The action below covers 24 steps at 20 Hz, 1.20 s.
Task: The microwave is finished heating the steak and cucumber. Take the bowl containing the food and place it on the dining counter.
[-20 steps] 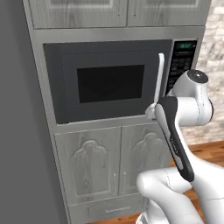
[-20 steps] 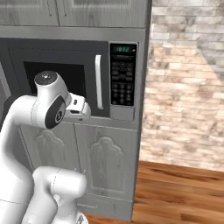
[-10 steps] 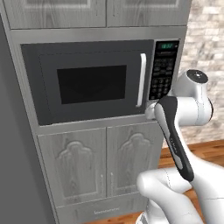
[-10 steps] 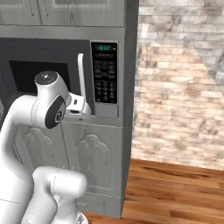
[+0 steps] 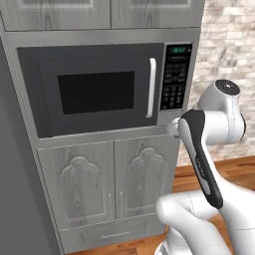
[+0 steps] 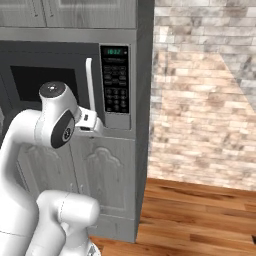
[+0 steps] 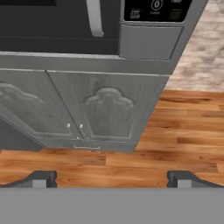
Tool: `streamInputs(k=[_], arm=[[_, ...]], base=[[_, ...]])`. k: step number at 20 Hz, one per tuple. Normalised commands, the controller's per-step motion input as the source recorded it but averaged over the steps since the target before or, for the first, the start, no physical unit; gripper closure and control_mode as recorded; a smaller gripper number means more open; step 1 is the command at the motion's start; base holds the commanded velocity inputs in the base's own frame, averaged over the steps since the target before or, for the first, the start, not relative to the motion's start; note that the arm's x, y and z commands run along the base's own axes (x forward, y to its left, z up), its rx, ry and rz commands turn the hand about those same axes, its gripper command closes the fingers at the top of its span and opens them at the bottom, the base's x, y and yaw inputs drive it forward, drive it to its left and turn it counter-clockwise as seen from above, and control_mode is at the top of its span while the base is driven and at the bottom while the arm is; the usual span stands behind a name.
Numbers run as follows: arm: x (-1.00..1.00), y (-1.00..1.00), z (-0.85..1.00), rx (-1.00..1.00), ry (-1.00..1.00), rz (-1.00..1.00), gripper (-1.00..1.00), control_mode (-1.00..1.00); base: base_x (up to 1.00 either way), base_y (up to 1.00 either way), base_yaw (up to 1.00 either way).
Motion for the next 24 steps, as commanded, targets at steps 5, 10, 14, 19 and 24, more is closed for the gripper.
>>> streamInputs(k=[5, 10, 14, 19, 24], arm=[[-0.01, 0.00, 0.00, 0.00, 0.00, 0.00, -1.00, -1.00], [0.00, 0.00, 0.23, 0.00, -0.18, 0.00, -1.00, -1.00], [0.18, 0.01, 0.38, 0.00, -0.23, 0.00, -1.00, -1.00], [0.49, 0.22, 0.31, 0.00, -0.19, 0.00, -1.00, -1.00], [0.68, 0.49, 0.16, 0.00, -0.09, -0.05, -1.00, -1.00]], base=[[0.00, 0.00, 0.00], [0.00, 0.00, 0.00], [0.00, 0.00, 0.00], [0.00, 0.00, 0.00], [0.00, 0.00, 0.00]])
